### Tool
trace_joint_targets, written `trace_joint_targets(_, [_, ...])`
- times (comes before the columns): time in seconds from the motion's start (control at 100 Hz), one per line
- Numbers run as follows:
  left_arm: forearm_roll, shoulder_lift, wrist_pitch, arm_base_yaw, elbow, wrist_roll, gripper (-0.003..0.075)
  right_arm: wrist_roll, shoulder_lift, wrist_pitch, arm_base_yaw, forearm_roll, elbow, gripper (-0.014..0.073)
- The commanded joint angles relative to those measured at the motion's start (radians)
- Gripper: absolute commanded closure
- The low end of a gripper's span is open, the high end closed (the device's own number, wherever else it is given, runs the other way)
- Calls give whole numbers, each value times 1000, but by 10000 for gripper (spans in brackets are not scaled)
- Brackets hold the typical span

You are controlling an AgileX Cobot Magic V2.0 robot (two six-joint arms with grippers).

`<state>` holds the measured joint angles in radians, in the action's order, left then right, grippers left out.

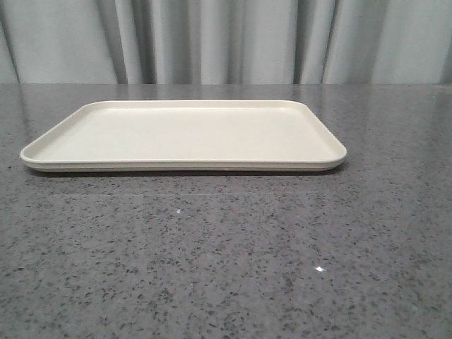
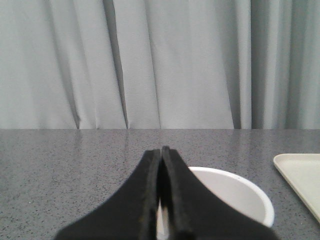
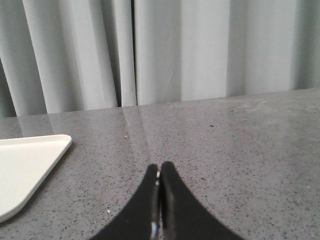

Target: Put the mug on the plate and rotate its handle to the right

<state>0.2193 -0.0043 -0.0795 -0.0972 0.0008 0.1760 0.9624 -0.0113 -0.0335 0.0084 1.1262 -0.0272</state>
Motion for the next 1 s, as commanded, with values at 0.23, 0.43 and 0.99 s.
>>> trace_joint_targets(0.23, [37, -29, -146, 7, -13, -170, 740, 3, -20, -22, 3, 1, 87, 654])
trace_joint_targets(0.43, [37, -29, -148, 7, -88, -238, 740, 3, -19, -20, 3, 1, 176, 654])
trace_joint_targets(0.99, [79, 81, 110, 7, -471, -289, 740, 64, 206, 83, 3, -2, 492, 654])
